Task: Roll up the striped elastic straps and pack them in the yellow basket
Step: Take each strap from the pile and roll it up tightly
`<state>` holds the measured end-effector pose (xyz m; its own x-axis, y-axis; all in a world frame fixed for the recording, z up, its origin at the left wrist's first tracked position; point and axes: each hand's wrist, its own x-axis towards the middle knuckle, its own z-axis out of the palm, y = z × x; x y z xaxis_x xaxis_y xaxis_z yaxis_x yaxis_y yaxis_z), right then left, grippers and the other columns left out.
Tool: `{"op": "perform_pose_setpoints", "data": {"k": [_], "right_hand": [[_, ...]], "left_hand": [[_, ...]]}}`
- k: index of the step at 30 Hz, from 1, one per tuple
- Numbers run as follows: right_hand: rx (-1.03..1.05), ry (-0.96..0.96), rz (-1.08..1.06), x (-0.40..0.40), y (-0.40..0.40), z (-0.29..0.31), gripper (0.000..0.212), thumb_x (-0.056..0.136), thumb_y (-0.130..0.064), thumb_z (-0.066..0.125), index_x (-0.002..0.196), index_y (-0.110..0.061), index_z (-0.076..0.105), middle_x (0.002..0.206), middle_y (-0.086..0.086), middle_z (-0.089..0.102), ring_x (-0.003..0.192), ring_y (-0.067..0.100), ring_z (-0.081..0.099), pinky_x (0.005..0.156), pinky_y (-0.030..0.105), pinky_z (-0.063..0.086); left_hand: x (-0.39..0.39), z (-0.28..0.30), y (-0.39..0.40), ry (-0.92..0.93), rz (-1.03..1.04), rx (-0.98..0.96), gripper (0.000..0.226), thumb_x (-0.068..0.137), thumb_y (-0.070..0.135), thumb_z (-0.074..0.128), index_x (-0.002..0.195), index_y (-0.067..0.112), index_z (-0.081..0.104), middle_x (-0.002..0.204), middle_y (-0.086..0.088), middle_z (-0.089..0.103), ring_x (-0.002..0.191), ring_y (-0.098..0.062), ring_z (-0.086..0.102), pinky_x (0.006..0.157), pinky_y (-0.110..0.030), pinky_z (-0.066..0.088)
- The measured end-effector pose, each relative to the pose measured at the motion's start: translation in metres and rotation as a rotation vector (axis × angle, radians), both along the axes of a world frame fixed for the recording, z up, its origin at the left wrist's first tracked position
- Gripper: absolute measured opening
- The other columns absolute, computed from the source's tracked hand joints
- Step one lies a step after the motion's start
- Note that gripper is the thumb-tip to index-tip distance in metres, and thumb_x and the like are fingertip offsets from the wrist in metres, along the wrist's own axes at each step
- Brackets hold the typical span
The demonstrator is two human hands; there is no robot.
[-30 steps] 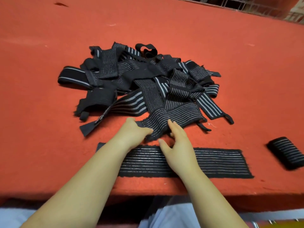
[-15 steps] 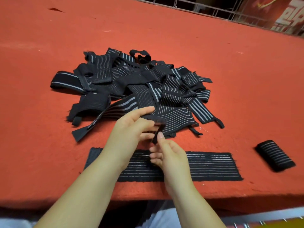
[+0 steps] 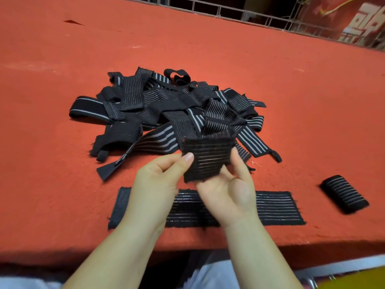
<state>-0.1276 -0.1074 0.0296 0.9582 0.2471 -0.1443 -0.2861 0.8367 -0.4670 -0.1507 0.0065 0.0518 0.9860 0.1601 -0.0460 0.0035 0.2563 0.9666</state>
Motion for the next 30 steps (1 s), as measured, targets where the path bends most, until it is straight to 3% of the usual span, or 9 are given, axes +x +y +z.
{"op": "perform_pose_setpoints", "data": {"k": [2, 4, 9, 12, 15, 18, 21, 25, 30], "right_hand": [[0.035, -0.034, -0.044, 0.0, -0.012, 0.002, 0.04, 0.069, -0.023, 0.075, 0.099, 0.001, 0.071, 0.113, 0.02, 0.066, 0.107, 0.032, 0.063, 0.102, 0.048, 0.042], [0.134, -0.055, -0.081, 0.0, -0.023, 0.006, 0.04, 0.063, -0.014, 0.08, 0.099, 0.001, 0.071, 0.113, 0.016, 0.067, 0.108, 0.029, 0.064, 0.101, 0.048, 0.042], [0.053, 0.035, -0.214, -0.013, -0.027, 0.01, 0.027, 0.053, -0.015, 0.069, 0.077, -0.005, 0.077, 0.092, 0.009, 0.074, 0.082, 0.023, 0.072, 0.075, 0.045, 0.057], [-0.045, 0.063, -0.195, -0.022, -0.017, -0.007, 0.033, 0.056, -0.012, 0.068, 0.087, -0.005, 0.076, 0.101, 0.011, 0.072, 0.091, 0.024, 0.071, 0.081, 0.043, 0.056], [-0.459, 0.032, -0.343, -0.031, -0.004, -0.03, 0.035, 0.073, -0.004, 0.067, 0.108, -0.009, 0.069, 0.116, 0.009, 0.068, 0.107, 0.021, 0.065, 0.095, 0.038, 0.051], [-1.035, -0.166, -0.498, -0.041, 0.009, -0.046, 0.036, 0.083, 0.003, 0.065, 0.106, -0.024, 0.068, 0.109, -0.011, 0.071, 0.108, 0.004, 0.062, 0.097, 0.023, 0.044], [-1.13, -0.213, -0.495, -0.044, 0.019, -0.057, 0.037, 0.084, 0.005, 0.063, 0.115, -0.015, 0.066, 0.111, -0.012, 0.068, 0.108, 0.0, 0.061, 0.094, 0.013, 0.043], [-1.105, -0.142, -0.546, -0.036, 0.021, -0.059, 0.033, 0.088, -0.001, 0.061, 0.115, -0.018, 0.066, 0.116, -0.005, 0.068, 0.114, 0.009, 0.06, 0.106, 0.036, 0.041], [-1.006, 0.062, -0.532, -0.034, 0.025, -0.058, 0.042, 0.077, -0.035, 0.061, 0.118, -0.025, 0.065, 0.122, -0.008, 0.065, 0.118, 0.016, 0.058, 0.105, 0.049, 0.04]], "left_hand": [[0.001, -0.004, 0.005, -0.026, 0.06, 0.059, 0.012, 0.083, 0.019, 0.064, 0.075, 0.018, 0.072, 0.064, 0.014, 0.068, 0.055, 0.006, 0.055, 0.057, -0.007, 0.042], [0.002, -0.007, 0.009, 0.005, 0.059, 0.08, 0.015, 0.086, 0.021, 0.062, 0.075, 0.018, 0.073, 0.077, 0.008, 0.073, 0.07, -0.002, 0.062, 0.067, -0.016, 0.048], [0.004, -0.013, 0.031, 0.134, -0.103, 0.03, 0.018, 0.089, 0.016, 0.058, 0.08, 0.009, 0.072, 0.082, -0.005, 0.074, 0.069, -0.012, 0.068, 0.055, -0.02, 0.052], [0.007, -0.023, 0.057, 0.202, -0.112, 0.135, 0.015, 0.088, 0.015, 0.061, 0.081, 0.007, 0.072, 0.079, -0.005, 0.074, 0.067, -0.01, 0.068, 0.054, -0.018, 0.052], [0.009, -0.033, 0.084, 0.293, -0.199, 0.379, 0.014, 0.086, 0.006, 0.062, 0.077, 0.012, 0.071, 0.071, 0.0, 0.07, 0.06, -0.005, 0.063, 0.051, -0.012, 0.05], [0.011, -0.047, 0.104, 0.381, -0.216, 0.513, 0.022, 0.084, -0.007, 0.06, 0.077, 0.012, 0.069, 0.053, 0.002, 0.063, 0.047, -0.003, 0.057, 0.05, -0.013, 0.051], [0.011, -0.058, 0.111, 0.406, -0.169, 0.58, 0.023, 0.085, -0.004, 0.06, 0.071, 0.012, 0.066, 0.045, 0.004, 0.057, 0.036, 0.001, 0.05, 0.043, -0.011, 0.046], [0.008, -0.063, 0.11, 0.361, -0.154, 0.754, 0.017, 0.086, 0.018, 0.063, 0.072, 0.01, 0.07, 0.061, -0.002, 0.066, 0.039, -0.003, 0.047, 0.046, -0.017, 0.039], [-0.001, -0.059, 0.098, 0.378, -0.283, 1.037, 0.038, 0.076, 0.044, 0.07, 0.063, 0.009, 0.064, 0.06, -0.001, 0.063, 0.05, -0.013, 0.05, 0.051, -0.024, 0.037]]}}
